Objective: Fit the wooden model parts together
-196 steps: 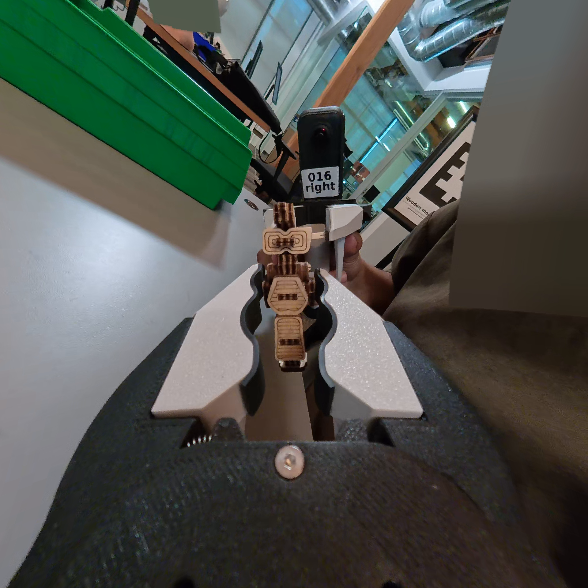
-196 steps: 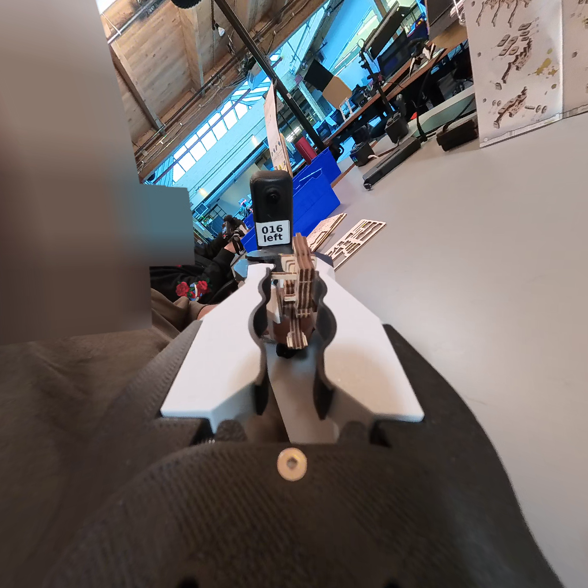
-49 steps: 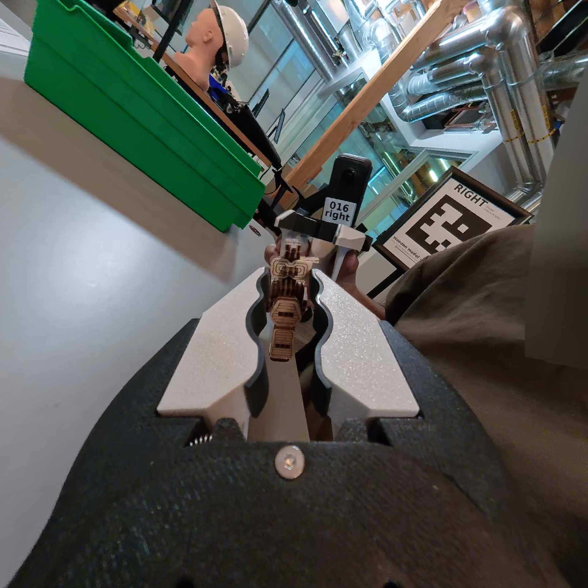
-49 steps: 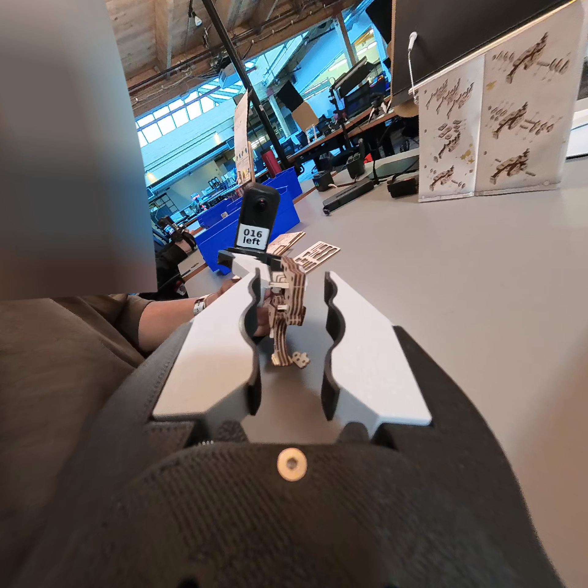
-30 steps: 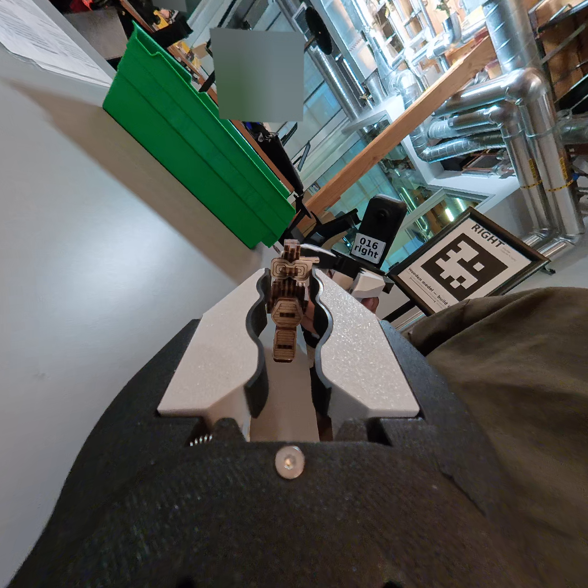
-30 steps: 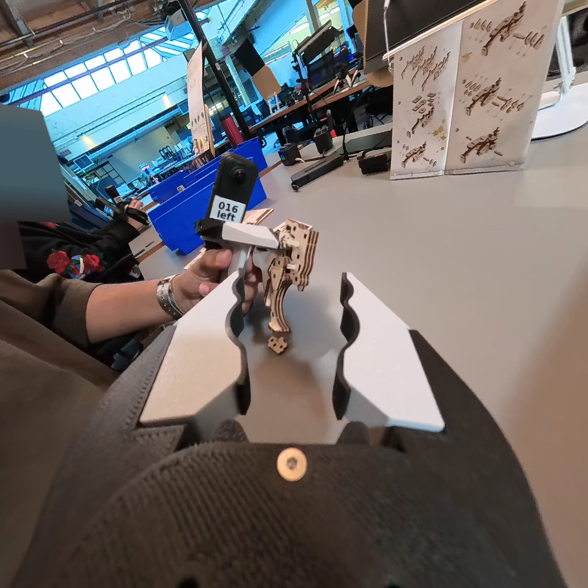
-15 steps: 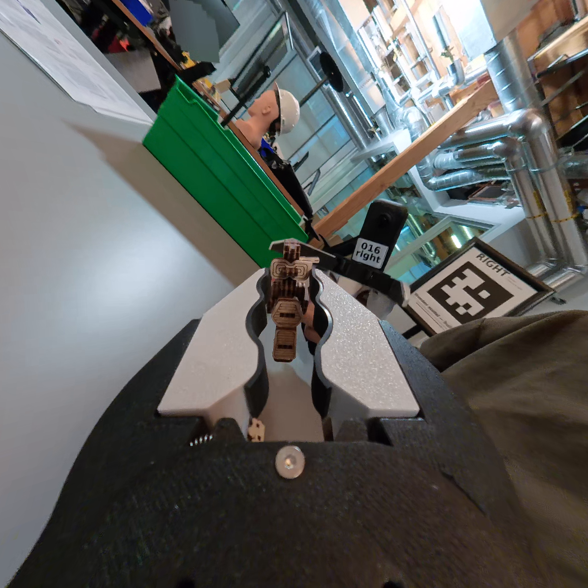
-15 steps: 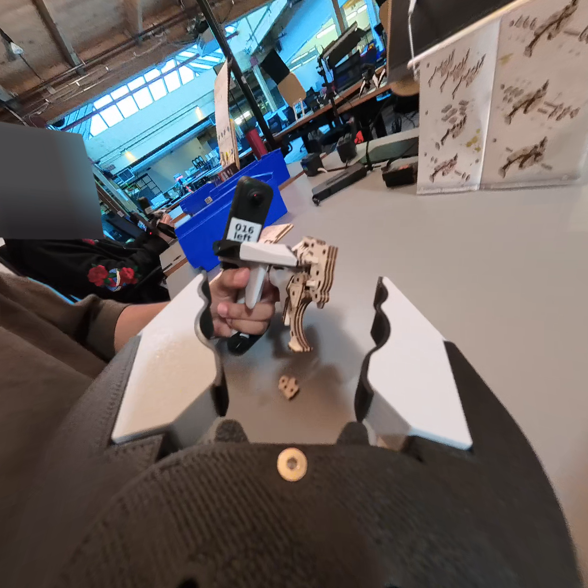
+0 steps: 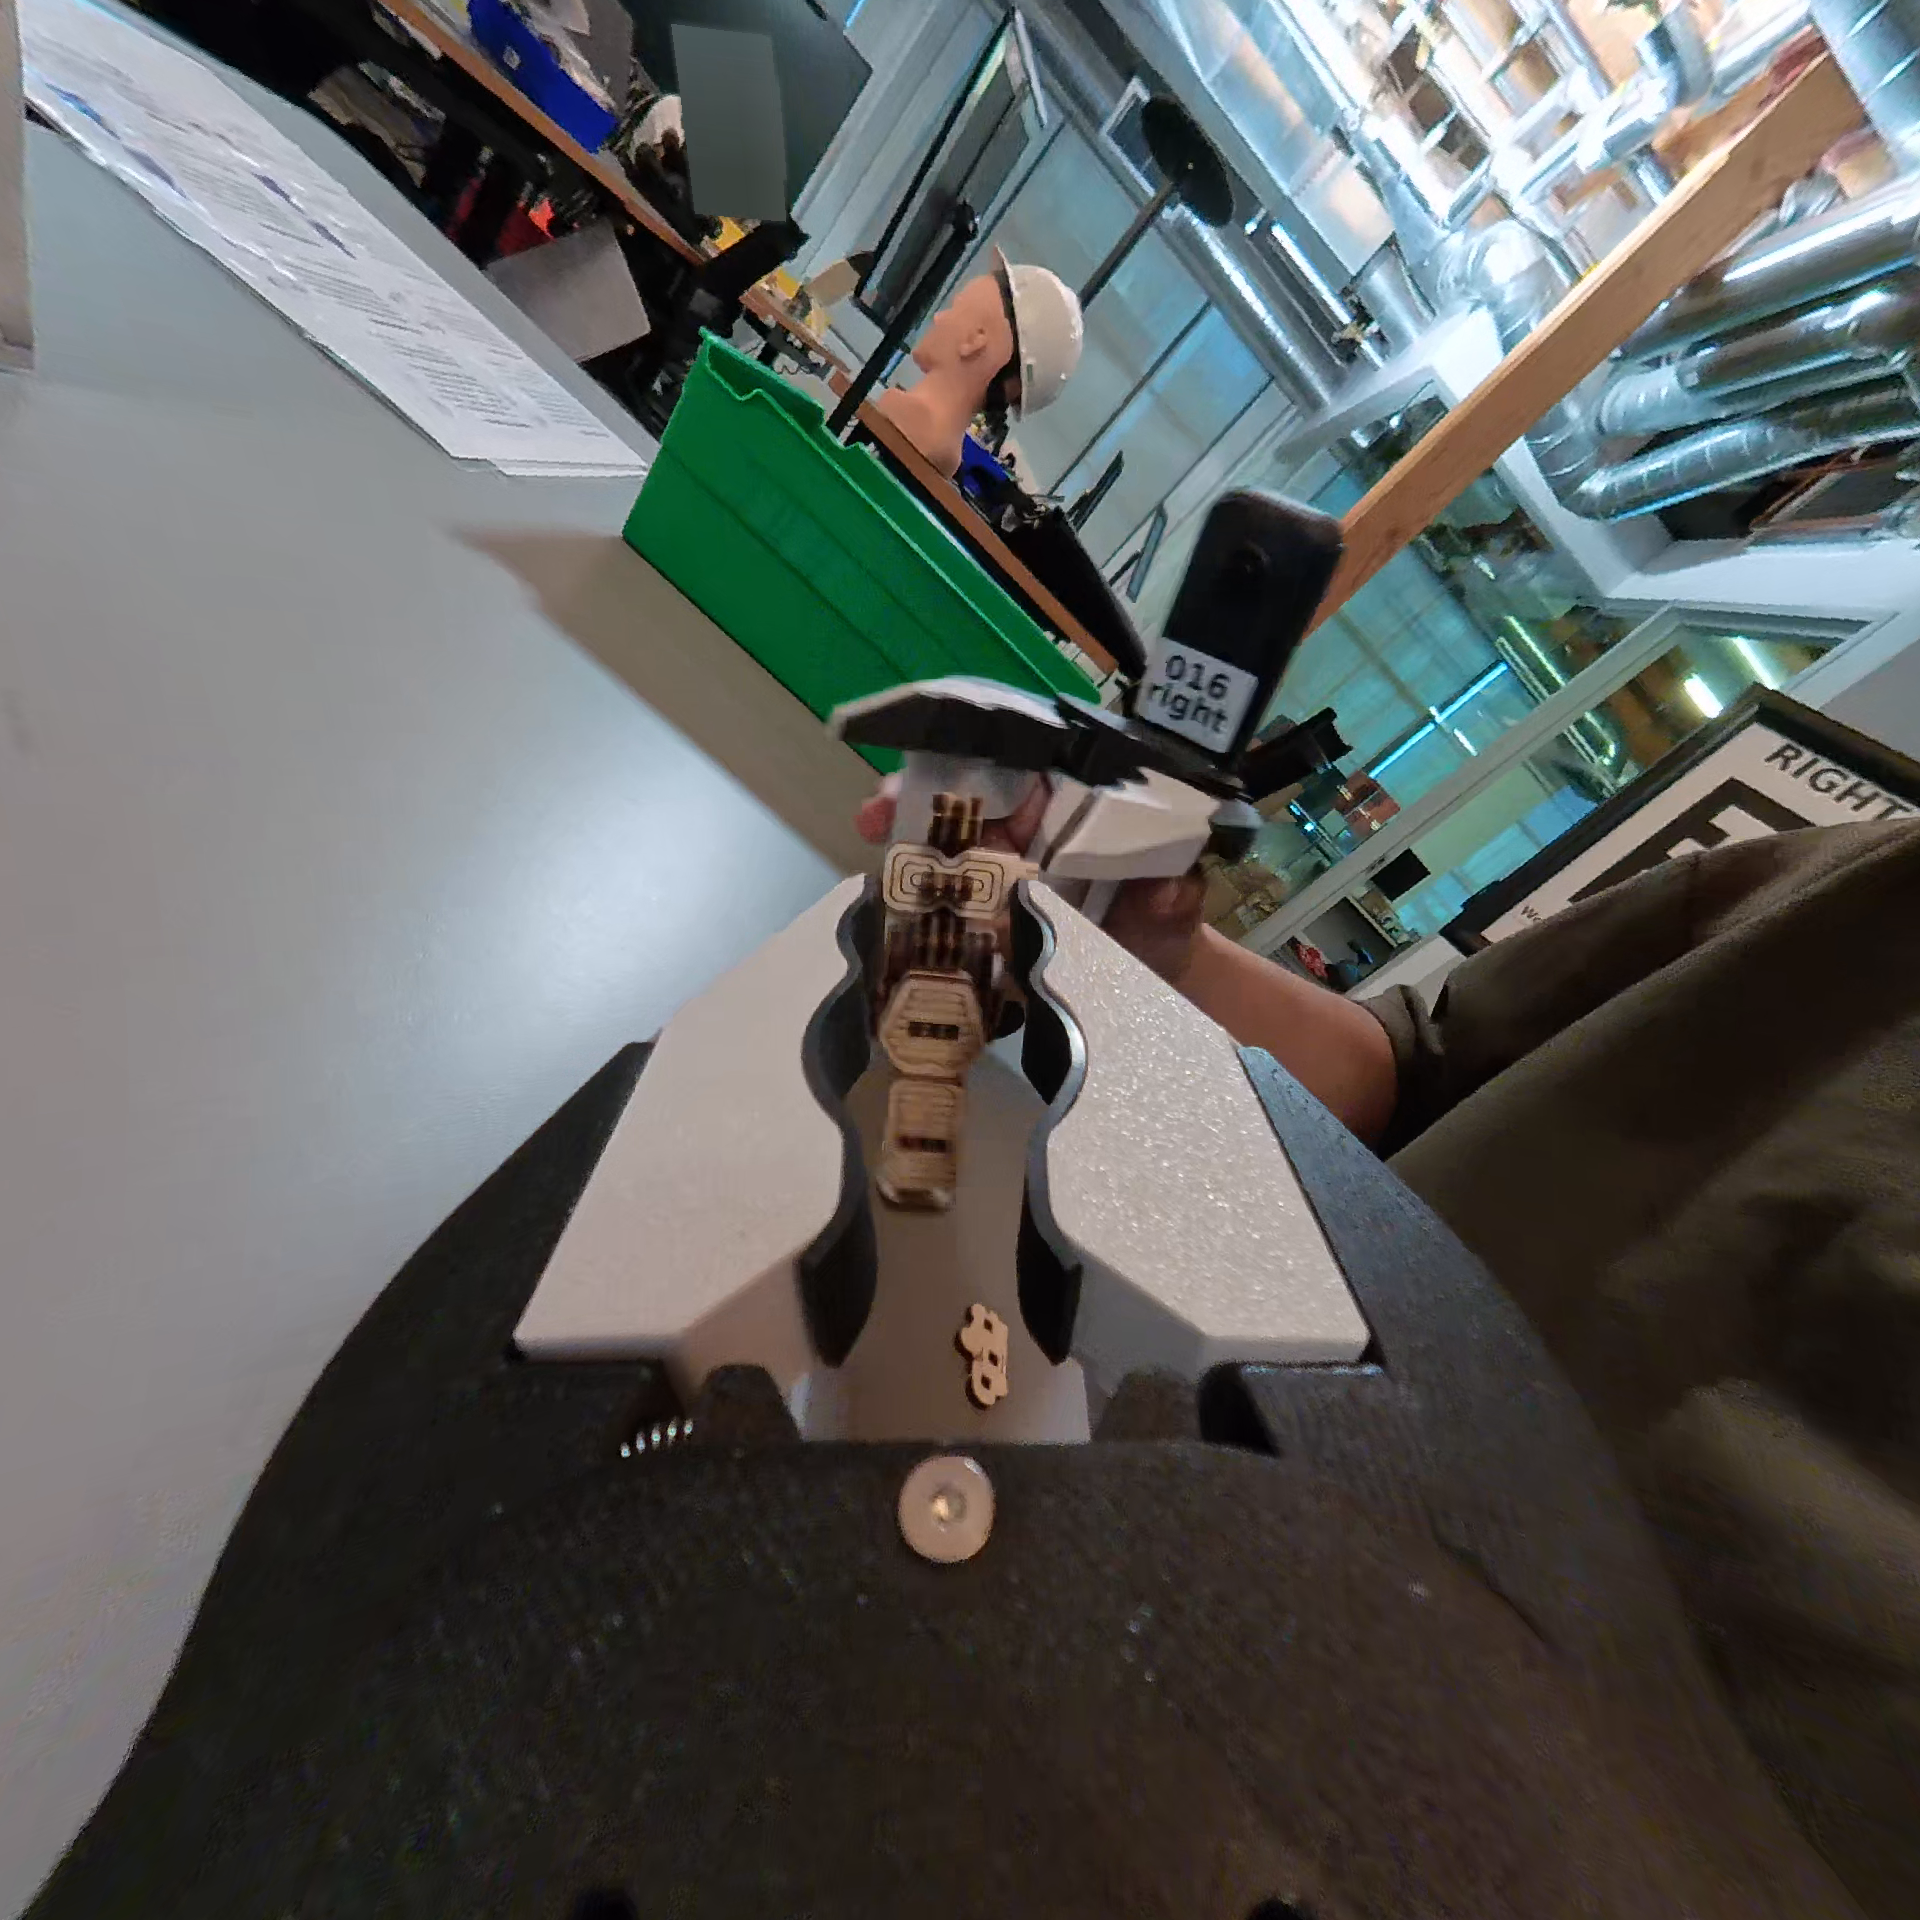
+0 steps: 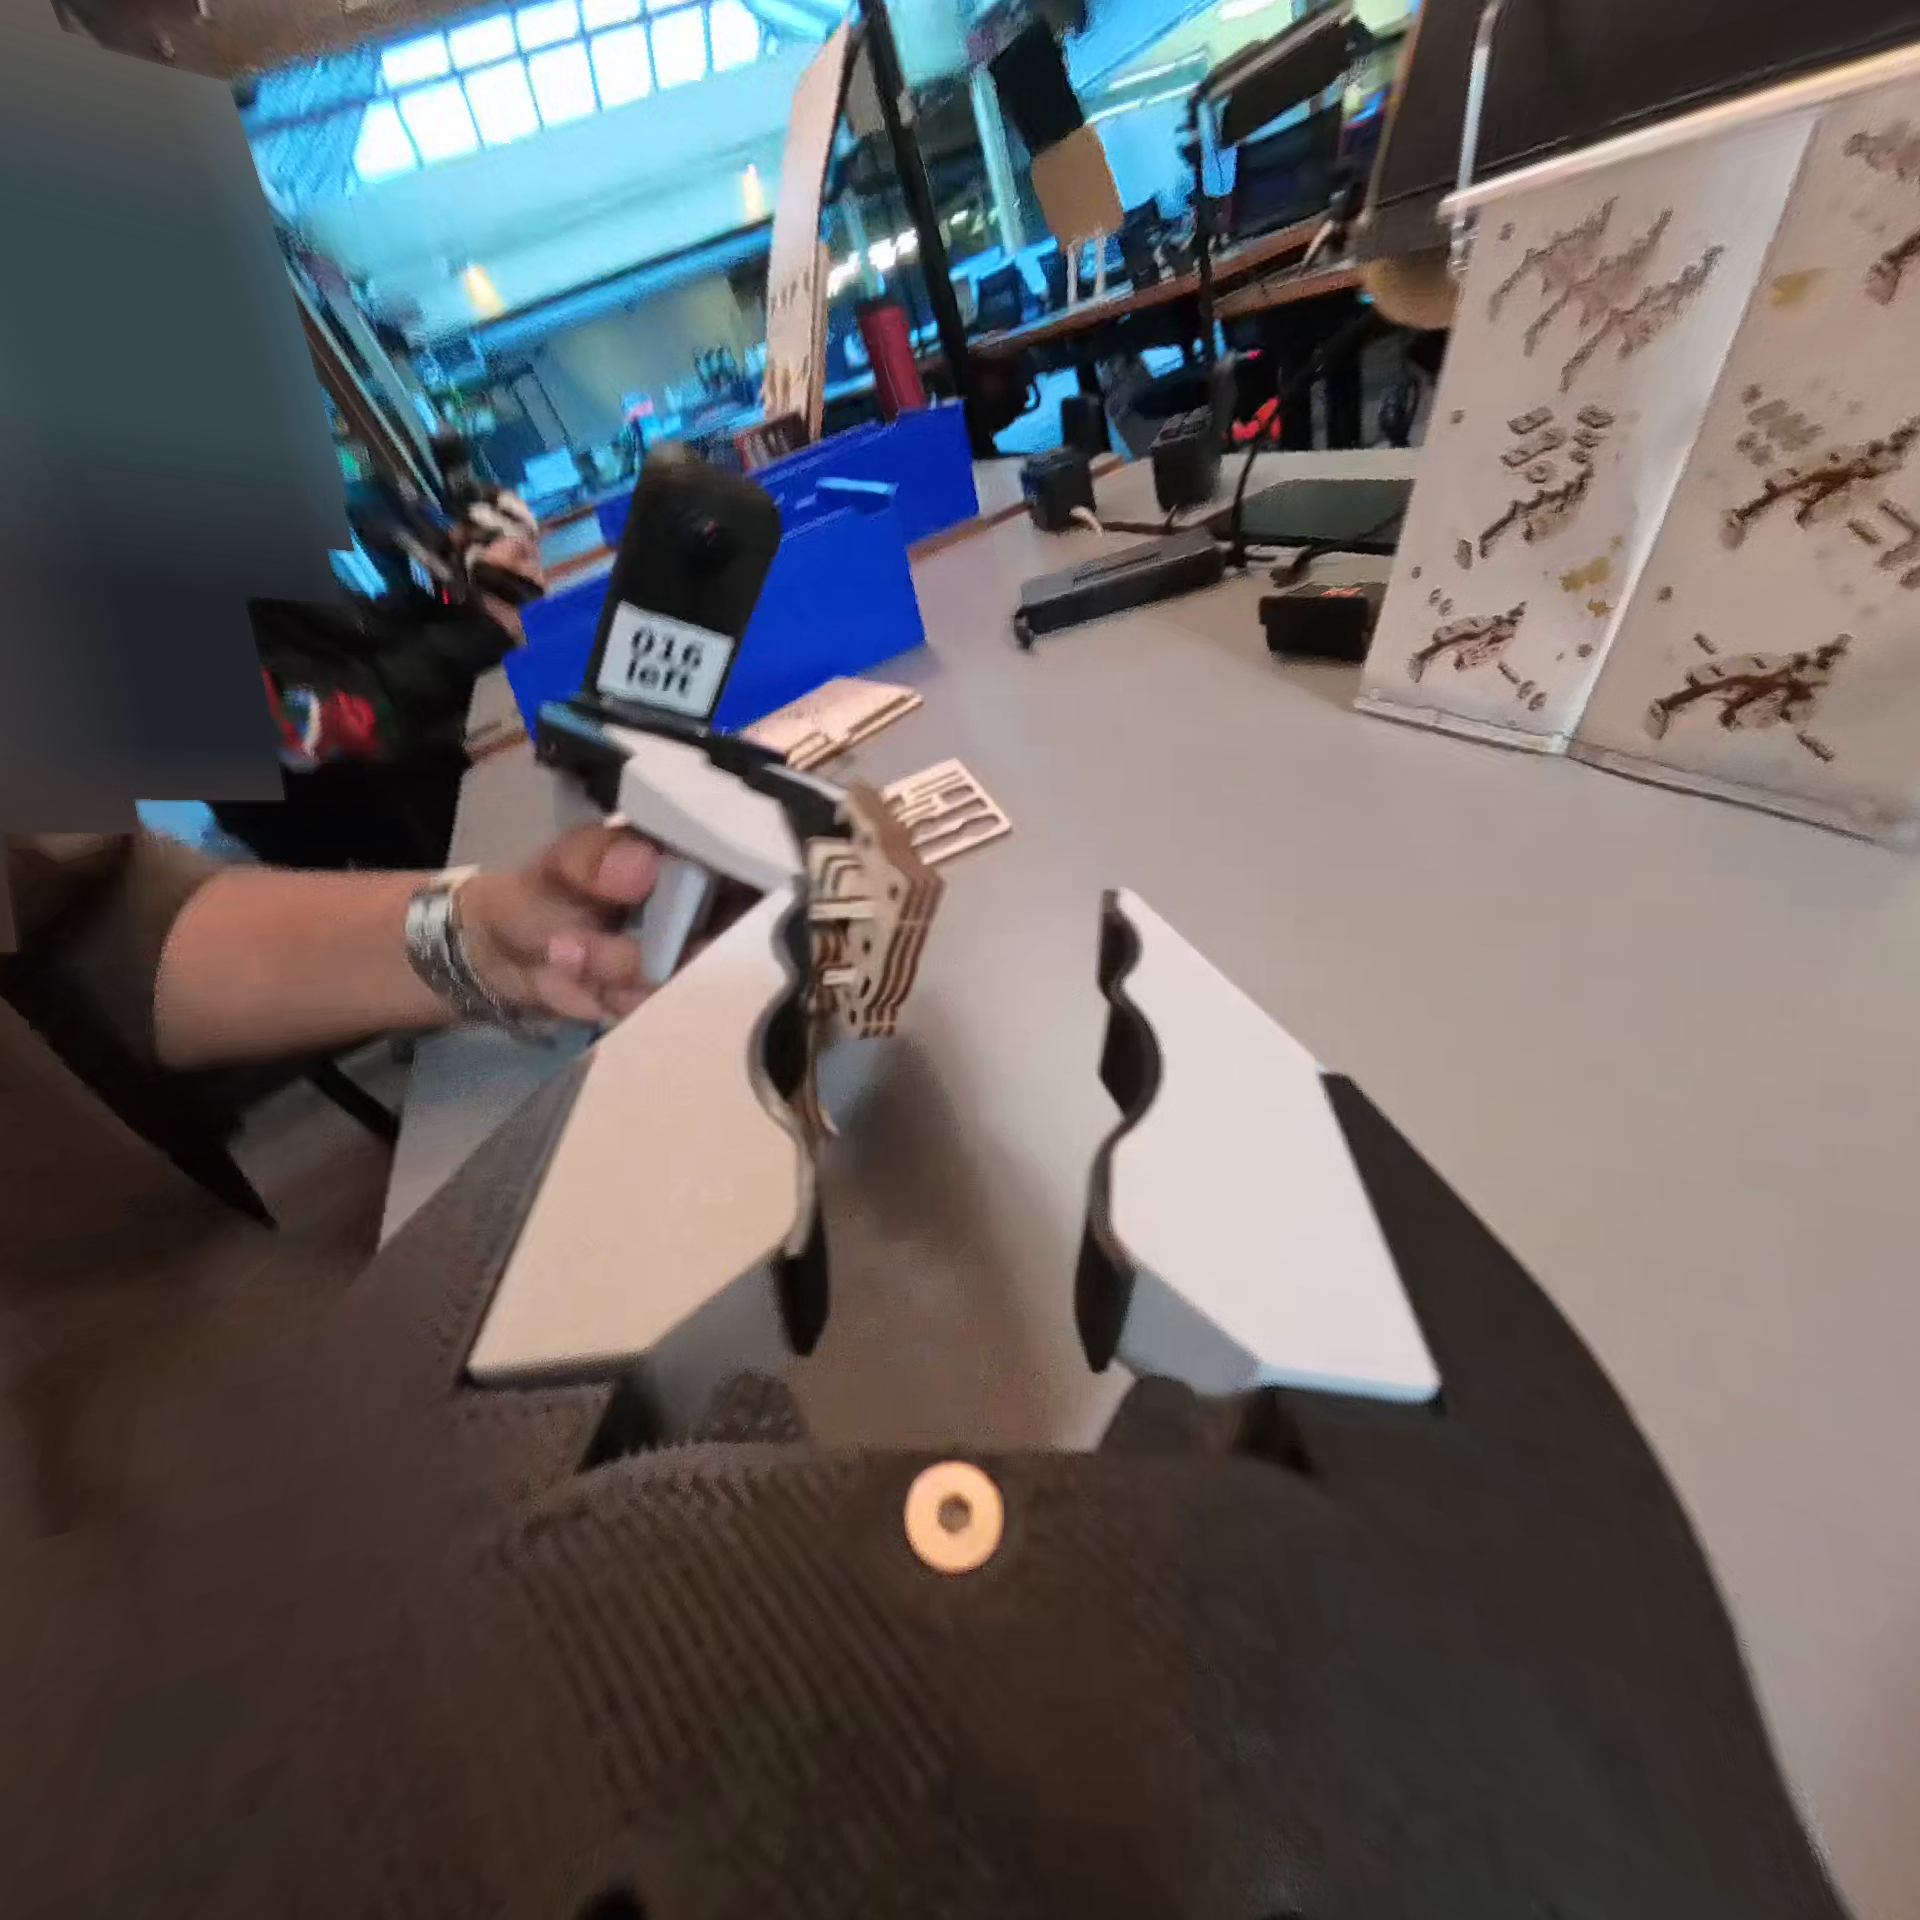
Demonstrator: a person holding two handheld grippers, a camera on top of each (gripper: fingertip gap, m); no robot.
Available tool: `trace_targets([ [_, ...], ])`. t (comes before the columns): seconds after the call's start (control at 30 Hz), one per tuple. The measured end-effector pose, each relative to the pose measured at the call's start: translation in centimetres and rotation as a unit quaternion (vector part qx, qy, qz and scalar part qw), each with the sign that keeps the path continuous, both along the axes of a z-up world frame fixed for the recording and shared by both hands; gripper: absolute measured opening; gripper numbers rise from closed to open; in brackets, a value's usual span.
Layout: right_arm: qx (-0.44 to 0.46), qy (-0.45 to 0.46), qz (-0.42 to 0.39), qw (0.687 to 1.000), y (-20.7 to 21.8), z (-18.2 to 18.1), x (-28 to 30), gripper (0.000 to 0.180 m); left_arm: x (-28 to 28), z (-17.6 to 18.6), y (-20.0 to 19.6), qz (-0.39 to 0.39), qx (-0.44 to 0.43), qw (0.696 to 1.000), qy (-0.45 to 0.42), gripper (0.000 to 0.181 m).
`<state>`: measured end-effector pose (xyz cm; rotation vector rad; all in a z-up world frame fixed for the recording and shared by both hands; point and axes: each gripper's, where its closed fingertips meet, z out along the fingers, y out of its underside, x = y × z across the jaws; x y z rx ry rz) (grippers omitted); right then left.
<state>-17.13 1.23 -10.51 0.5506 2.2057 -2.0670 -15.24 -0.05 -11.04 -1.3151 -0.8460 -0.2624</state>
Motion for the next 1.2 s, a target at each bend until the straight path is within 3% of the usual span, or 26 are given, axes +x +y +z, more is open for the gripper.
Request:
trace_targets([
  [0.03, 0.006, 0.018, 0.010, 1.000, 0.0, 0.1, 0.5, 0.043, 0.0, -0.2, 0.1, -0.003, -0.004, 1.000, -0.002, 0.020],
  [0.1, 0.013, 0.030, 0.014, 0.999, -0.3, -0.1, 0.6, 0.037, -0.1, -0.7, 0.2, -0.004, -0.010, 1.000, -0.007, 0.020],
  [0.27, -0.006, -0.059, 0.065, 0.996, -1.0, -0.5, 1.5, 0.052, -0.6, -0.8, -0.4, 0.007, -0.001, 1.000, -0.022, 0.020],
  [0.47, -0.027, -0.088, 0.057, 0.994, -1.0, -0.3, 1.3, 0.045, -0.6, -0.4, -0.7, 0.005, 0.037, 0.998, -0.047, 0.020],
  [0.7, -0.024, -0.113, 0.069, 0.991, -1.2, -0.4, 1.7, 0.043, -0.1, -0.1, -0.3, -0.003, 0.028, 0.999, -0.029, 0.020],
  [0.93, -0.044, -0.126, 0.085, 0.987, -0.8, 0.4, 2.0, 0.026, 0.5, 0.2, 0.1, -0.019, 0.011, 1.000, -0.001, 0.019],
  [1.2, -0.073, -0.105, 0.138, 0.982, -0.6, 1.9, 3.6, 0.024, 1.8, 1.9, 0.5, -0.045, 0.031, 0.997, 0.048, 0.019],
])
